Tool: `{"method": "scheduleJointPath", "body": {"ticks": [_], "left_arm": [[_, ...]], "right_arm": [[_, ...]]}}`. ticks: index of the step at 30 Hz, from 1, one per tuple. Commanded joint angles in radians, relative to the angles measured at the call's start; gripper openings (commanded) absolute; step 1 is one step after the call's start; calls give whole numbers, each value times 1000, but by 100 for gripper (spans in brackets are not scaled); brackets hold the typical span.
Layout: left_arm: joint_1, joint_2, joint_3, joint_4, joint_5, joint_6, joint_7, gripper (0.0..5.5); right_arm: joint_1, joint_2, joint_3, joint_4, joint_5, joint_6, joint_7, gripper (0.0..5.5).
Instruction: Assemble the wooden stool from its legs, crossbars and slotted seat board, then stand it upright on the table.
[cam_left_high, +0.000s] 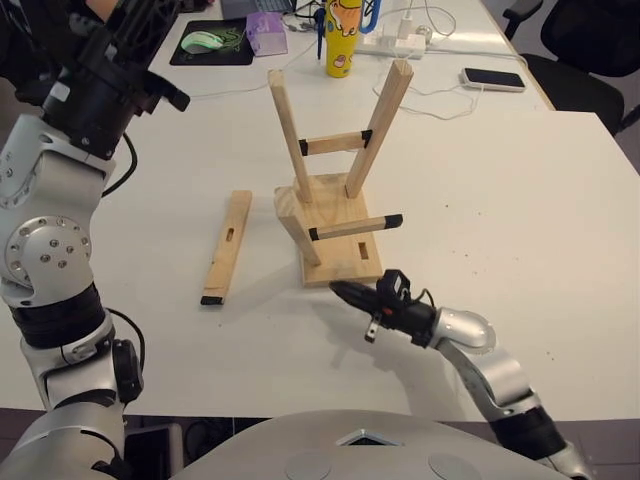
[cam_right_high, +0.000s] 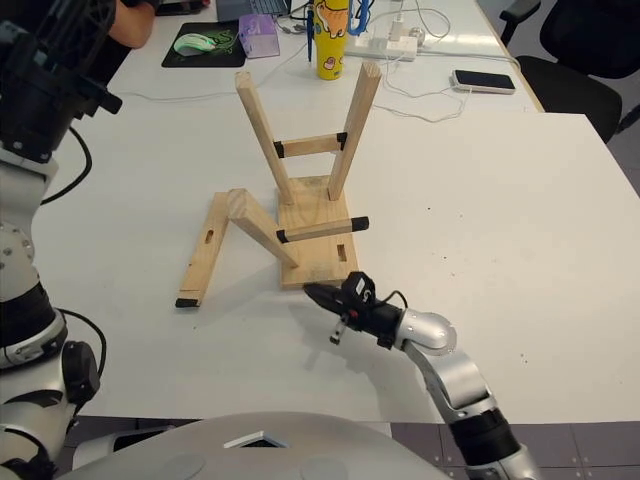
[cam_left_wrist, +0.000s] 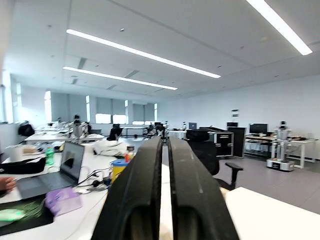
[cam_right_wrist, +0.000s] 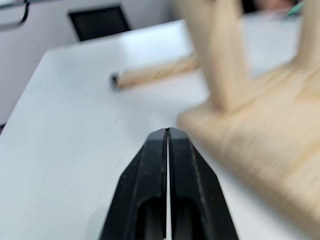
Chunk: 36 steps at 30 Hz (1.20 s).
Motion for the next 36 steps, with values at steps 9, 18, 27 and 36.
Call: {"method": "scheduleJointPath", "body": {"ticks": [9,18,27,36], "left_arm": [[308,-118,-142,102,284,44,114,215],[372,-177,-237,49,426,101,187,294],[455,-248,-213,-39,406,266,234,296],[487,-223,-239,5,450,356,197,296]], "right_arm": [[-173,153,50,245,-175,-17,-134,0],[-291,296,42,354,-217,-79,-204,0],[-117,225,-71,110,-32,11,-124,136],[-90,225,-99,62,8,68,-157,274]]}}
